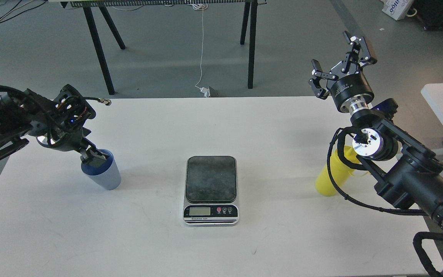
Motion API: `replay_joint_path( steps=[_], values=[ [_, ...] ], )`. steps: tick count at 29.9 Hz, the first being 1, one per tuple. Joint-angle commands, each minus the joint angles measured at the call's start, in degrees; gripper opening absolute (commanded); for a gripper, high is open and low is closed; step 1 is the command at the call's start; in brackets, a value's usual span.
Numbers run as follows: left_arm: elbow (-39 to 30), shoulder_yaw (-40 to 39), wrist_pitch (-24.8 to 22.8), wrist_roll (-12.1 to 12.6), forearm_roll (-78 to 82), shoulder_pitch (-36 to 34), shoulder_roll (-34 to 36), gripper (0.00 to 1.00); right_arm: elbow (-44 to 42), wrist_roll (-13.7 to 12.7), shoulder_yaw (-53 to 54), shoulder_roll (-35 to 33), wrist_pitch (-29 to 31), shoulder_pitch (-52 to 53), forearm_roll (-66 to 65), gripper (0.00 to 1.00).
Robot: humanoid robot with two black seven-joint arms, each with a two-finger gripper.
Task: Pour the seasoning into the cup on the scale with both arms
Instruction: 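Grasp the blue cup with the left gripper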
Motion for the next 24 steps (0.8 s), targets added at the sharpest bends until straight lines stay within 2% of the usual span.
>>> replay_joint_path(
  steps=[1,9,21,24],
  values=[
    [0.0,0.0,0.0,0.0,0.0,0.2,-0.1,0.87,0.0,0.0,0.0,0.0,0.0,0.0,0.0,0.99],
    [0.7,2.9,0.0,0.0,0.0,0.4,-0.1,0.78,0.2,0.0,0.0,0.0,0.1,-0.7,0.0,0.99],
    [0.8,3.0,0.0,0.0,0.0,0.9,-0.1,0.64,0.2,0.0,0.0,0.0,0.1,-0.8,0.0,0.99],
    [0.8,2.9,0.0,0.0,0.0,0.9,-0.1,0.55,0.2,0.0,0.0,0.0,0.1,-0.9,0.0,0.99]
  ],
)
